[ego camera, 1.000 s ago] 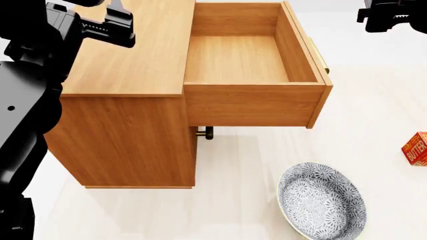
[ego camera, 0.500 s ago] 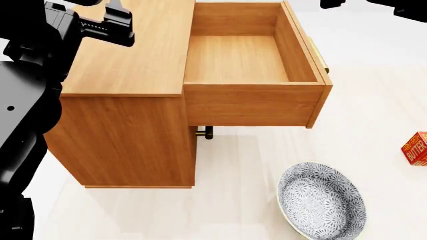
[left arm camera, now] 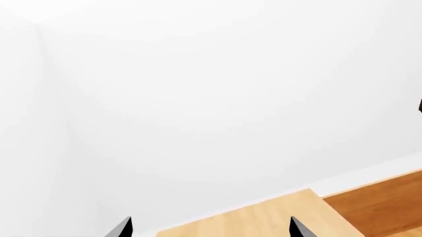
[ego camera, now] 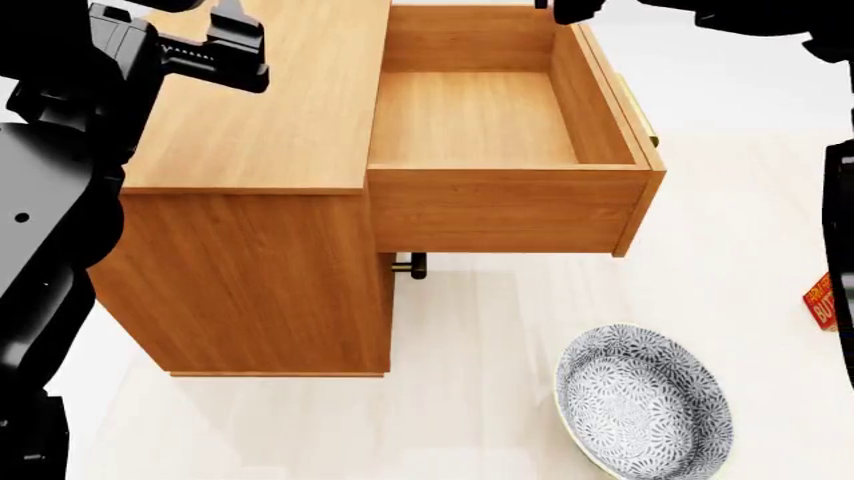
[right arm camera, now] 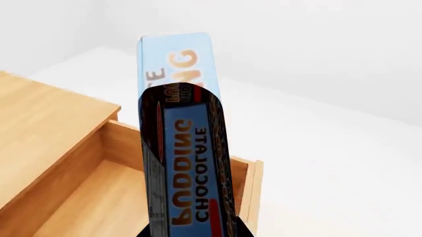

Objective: Put the chocolate pudding in the top drawer of the cabinet and close it.

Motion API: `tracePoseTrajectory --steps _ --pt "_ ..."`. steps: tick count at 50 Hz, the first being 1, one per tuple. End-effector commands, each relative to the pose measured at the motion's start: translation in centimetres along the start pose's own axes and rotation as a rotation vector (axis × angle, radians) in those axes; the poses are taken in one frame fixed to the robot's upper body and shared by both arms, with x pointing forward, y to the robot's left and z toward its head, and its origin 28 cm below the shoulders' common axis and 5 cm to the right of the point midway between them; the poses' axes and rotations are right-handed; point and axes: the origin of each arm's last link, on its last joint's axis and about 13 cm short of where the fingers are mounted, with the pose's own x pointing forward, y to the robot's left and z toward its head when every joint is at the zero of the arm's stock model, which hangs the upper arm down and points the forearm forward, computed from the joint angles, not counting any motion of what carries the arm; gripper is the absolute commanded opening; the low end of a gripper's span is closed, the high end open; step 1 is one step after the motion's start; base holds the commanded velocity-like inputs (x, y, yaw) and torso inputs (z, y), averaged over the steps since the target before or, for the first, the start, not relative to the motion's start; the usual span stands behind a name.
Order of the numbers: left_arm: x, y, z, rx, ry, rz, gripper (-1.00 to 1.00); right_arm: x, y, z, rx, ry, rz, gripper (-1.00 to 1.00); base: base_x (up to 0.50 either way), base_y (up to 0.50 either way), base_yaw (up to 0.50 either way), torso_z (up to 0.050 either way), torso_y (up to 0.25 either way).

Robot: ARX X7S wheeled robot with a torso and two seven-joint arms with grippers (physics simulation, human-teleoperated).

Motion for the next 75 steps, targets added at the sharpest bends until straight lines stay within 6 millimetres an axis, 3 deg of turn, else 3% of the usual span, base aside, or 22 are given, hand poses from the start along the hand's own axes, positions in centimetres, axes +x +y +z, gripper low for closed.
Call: tracePoseTrajectory --steps 1,29,75 --pt "0.0 0.0 0.0 0.000 0.002 0.003 1.00 0.3 1.0 0.1 -0.023 0.012 0.042 -1.00 0.00 0.00 0.00 0.000 0.000" --pt "0.0 0.0 0.0 -0.003 0.005 0.011 1.00 0.9 1.8 -1.1 -0.043 0.151 0.093 -1.00 0.00 0.00 0.00 0.000 0.000" --pt "0.0 0.0 0.0 -0.003 0.004 0.009 1.00 1.6 1.2 -5.6 -0.005 0.281 0.095 -1.00 0.00 0.00 0.00 0.000 0.000"
